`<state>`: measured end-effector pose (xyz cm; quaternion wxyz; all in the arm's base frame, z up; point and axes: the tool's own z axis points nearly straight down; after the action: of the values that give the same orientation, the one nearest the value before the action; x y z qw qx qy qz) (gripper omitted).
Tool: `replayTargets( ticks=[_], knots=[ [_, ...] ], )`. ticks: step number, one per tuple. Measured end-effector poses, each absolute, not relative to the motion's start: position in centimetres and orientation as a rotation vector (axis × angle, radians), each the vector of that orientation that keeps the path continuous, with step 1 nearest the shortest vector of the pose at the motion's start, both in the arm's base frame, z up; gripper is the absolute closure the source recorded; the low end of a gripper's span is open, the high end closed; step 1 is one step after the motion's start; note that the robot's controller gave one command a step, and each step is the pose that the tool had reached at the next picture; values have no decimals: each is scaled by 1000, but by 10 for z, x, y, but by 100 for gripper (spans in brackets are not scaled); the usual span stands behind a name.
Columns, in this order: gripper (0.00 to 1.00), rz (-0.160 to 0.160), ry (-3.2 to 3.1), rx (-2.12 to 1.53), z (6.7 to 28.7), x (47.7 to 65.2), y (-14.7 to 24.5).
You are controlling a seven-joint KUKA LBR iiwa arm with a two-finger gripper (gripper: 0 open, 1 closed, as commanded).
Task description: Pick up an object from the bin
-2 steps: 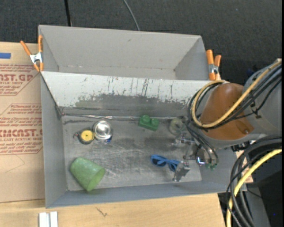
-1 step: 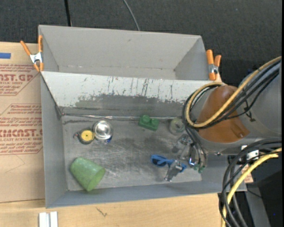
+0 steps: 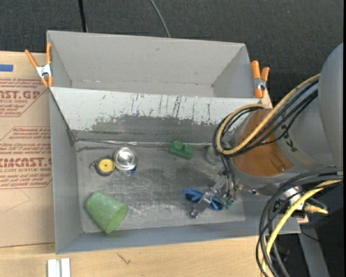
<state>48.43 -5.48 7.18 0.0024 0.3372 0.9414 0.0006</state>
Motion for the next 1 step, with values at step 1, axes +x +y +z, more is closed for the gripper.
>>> replayTargets(
  ticks=[1],
  knots=[
    [0,1,2956,1057,73,485,-54]
  ],
)
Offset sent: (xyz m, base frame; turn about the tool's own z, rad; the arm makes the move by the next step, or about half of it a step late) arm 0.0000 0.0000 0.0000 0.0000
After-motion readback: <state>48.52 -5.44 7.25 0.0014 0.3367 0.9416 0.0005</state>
